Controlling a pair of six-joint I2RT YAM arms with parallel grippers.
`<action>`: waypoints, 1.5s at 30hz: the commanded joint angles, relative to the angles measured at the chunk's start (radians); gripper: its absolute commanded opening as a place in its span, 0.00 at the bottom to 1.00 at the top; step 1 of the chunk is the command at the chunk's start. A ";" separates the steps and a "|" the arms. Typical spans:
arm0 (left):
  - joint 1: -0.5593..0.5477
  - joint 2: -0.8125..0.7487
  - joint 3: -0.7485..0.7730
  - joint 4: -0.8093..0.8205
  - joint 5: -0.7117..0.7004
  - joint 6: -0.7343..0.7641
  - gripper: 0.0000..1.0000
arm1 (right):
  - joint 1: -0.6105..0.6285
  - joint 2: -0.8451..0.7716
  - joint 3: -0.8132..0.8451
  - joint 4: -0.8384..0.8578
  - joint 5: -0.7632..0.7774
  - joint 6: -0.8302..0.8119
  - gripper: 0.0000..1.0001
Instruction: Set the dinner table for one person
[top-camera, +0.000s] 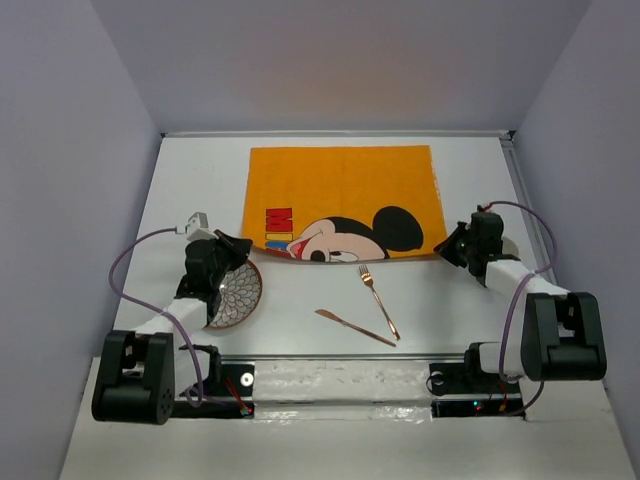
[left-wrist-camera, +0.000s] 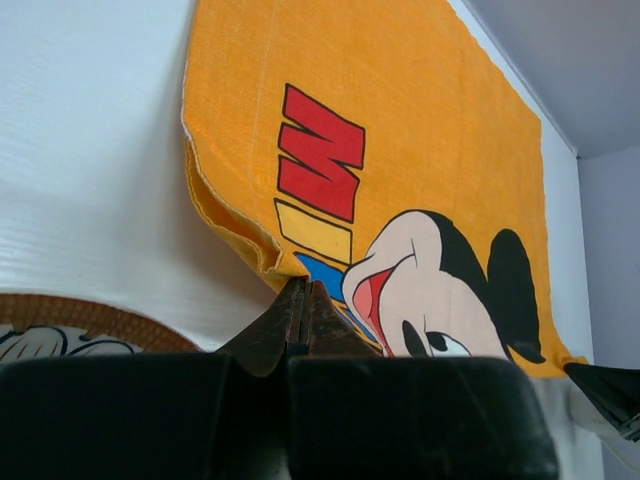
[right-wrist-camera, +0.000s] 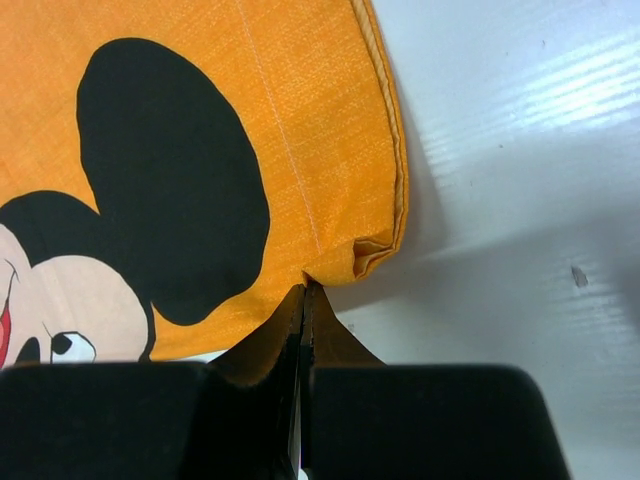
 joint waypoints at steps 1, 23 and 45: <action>-0.001 -0.053 -0.035 0.006 -0.017 0.033 0.00 | -0.009 -0.051 -0.043 0.062 0.022 0.026 0.00; -0.002 -0.215 -0.101 -0.143 0.015 0.048 0.23 | -0.009 -0.143 -0.058 0.023 0.140 0.037 0.02; -0.002 -0.528 0.268 -0.406 0.006 0.100 0.99 | 0.284 -0.220 0.132 -0.038 0.039 -0.086 0.72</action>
